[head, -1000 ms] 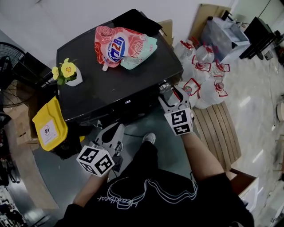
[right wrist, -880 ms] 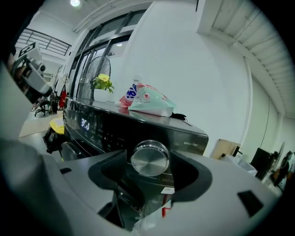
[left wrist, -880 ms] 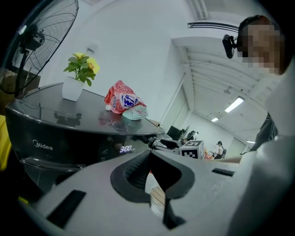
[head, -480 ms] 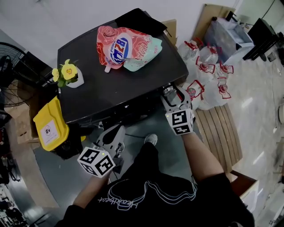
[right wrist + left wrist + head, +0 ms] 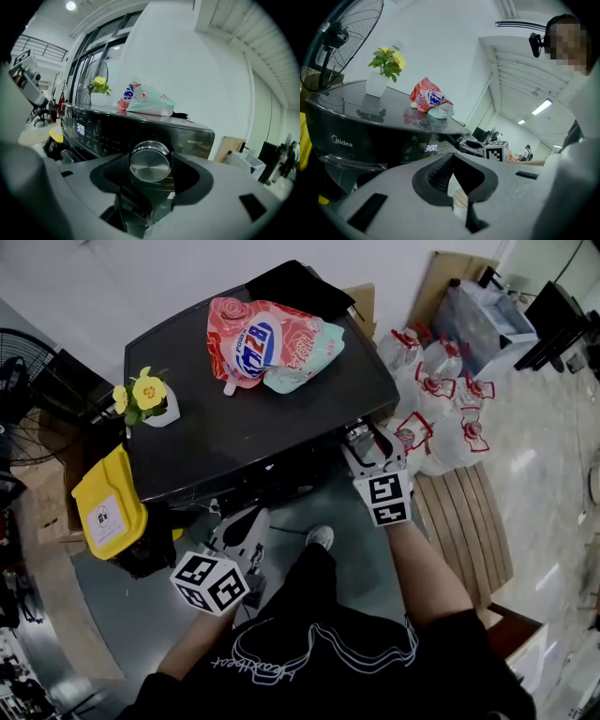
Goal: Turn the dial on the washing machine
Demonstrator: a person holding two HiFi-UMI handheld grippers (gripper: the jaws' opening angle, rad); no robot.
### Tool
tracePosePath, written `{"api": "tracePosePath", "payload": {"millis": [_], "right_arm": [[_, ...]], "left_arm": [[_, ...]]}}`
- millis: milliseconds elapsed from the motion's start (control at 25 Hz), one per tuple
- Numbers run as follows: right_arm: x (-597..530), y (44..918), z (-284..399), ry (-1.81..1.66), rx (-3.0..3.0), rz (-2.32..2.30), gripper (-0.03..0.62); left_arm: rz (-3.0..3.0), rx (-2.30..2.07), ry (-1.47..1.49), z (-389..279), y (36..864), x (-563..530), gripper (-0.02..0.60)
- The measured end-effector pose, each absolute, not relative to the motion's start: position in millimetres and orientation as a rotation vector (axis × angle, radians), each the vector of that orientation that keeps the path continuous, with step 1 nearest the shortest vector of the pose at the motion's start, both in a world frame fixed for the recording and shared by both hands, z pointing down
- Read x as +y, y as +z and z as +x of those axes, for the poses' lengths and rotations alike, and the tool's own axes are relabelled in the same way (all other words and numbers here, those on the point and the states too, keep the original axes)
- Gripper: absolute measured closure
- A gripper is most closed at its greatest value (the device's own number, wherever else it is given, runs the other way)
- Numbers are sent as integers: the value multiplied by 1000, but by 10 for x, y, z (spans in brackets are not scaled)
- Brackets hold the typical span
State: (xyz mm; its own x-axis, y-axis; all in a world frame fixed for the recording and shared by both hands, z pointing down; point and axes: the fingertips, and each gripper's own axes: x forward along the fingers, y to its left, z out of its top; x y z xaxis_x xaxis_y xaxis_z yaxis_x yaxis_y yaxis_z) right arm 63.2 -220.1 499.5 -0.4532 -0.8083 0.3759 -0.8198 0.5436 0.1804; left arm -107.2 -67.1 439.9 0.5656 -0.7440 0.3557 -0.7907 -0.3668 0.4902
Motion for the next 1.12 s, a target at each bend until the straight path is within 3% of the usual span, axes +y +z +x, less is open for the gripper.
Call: {"api": "tracePosePath", "payload": {"millis": [560, 920, 1120], "right_arm": [[-2236, 5028, 731, 598, -2559, 1373, 313], [-2251, 5041, 730, 680, -2568, 1352, 312], [-2257, 5058, 753, 996, -2610, 1367, 312]], "left_arm": [[2176, -1267, 45, -1138, 4199, -661, 577], [2168, -1274, 46, -1156, 4212, -688, 577], [2160, -1275, 38, -1166, 4214, -685, 577]]}}
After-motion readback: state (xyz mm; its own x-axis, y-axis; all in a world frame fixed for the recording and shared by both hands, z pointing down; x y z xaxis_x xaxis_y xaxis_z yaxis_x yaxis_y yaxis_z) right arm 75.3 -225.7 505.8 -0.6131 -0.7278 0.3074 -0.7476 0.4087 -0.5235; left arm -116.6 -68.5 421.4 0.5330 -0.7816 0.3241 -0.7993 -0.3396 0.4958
